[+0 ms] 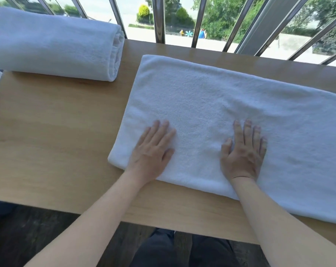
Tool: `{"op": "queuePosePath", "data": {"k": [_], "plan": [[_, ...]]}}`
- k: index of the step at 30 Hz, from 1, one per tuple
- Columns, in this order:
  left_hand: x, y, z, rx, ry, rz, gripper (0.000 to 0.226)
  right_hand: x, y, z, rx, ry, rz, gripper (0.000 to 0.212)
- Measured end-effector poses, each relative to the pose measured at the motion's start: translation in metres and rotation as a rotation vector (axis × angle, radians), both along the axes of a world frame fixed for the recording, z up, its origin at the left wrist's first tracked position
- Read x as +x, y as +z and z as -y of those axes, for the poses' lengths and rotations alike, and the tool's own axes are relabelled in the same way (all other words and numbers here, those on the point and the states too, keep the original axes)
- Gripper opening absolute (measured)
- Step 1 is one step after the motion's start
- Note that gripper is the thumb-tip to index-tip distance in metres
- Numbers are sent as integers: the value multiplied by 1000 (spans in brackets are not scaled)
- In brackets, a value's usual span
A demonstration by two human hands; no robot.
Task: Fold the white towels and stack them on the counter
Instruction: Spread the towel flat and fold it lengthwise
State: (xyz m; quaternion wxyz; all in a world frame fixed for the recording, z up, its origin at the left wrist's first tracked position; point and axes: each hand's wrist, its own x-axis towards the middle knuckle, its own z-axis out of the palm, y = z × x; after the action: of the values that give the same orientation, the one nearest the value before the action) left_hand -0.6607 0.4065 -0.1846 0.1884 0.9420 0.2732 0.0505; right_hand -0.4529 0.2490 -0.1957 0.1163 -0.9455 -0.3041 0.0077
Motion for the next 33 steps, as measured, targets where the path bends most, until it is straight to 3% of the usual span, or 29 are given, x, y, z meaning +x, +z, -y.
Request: {"op": "queuePosePath", "data": {"k": [13,21,26,33], "plan": [[194,-3,-37,136,-581,-146,52,5,-5,1,21,18,24,63],[279,-1,-71,159,-569,-208,56,7,-9,3,-1,51,-4,71],[287,-2,-64,197,-1003,-143,54,7,-8,3,21,63,-15,72],[324,-6,-68,155,-817,-181,53,7,-5,3,-5,74,-47,72]]}}
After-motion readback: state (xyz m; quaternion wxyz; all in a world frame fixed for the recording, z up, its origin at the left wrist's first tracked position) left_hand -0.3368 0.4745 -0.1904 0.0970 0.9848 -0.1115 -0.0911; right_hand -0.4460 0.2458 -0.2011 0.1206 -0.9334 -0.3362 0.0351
